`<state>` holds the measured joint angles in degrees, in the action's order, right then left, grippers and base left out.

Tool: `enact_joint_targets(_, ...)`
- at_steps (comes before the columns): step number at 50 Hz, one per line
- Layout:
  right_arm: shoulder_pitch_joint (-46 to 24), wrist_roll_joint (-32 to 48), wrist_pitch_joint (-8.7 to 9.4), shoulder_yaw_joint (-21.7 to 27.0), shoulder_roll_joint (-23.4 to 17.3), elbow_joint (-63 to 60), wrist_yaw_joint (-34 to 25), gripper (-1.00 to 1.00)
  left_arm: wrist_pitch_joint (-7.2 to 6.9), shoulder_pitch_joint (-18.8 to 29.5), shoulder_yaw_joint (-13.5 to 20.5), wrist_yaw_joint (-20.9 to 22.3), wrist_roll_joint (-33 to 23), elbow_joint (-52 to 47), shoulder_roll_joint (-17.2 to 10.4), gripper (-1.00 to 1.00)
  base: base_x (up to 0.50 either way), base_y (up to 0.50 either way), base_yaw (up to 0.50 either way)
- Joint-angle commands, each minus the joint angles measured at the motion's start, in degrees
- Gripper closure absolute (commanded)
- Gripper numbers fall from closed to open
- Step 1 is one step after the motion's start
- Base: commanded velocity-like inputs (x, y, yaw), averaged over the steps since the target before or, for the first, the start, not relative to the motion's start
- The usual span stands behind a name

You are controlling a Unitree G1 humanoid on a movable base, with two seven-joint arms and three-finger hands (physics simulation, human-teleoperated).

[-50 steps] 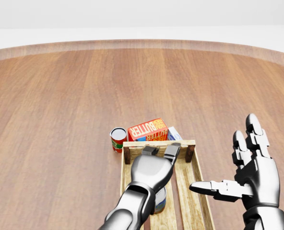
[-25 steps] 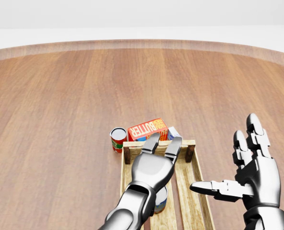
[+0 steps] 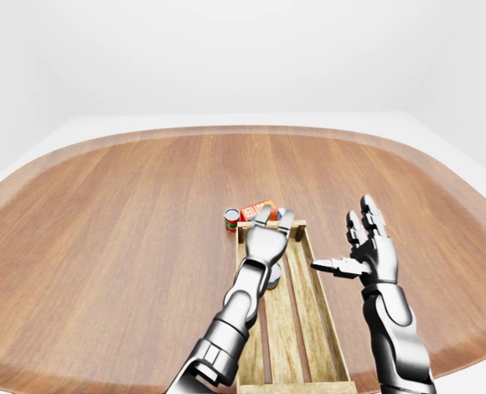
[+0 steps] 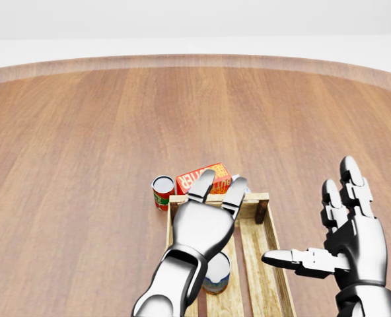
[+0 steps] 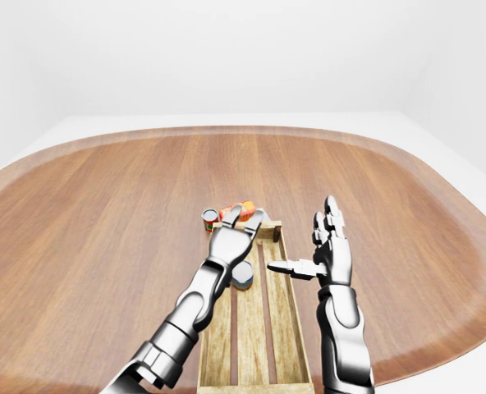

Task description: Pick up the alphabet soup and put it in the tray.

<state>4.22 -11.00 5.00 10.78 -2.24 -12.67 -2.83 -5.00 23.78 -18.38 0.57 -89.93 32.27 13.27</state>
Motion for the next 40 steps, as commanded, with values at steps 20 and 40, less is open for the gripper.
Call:
enact_joint_targets(20, -0.52, 0.94, 0.0, -0.98, 0.13, 1.32, 0.57, -1.0, 0.0, -12.12, 2.61, 11.31, -5.82, -31.3, -6.05, -1.0, 0.0, 0.0, 0.0)
enact_joint_targets(40, -1.15, 1.78, 0.0, -1.07, -0.15, 3.04, 1.24, -1.0, 0.0, -12.88, 12.28, 5.67, 5.71, -31.5, -13.37, -1.0, 0.0, 0.0, 0.0)
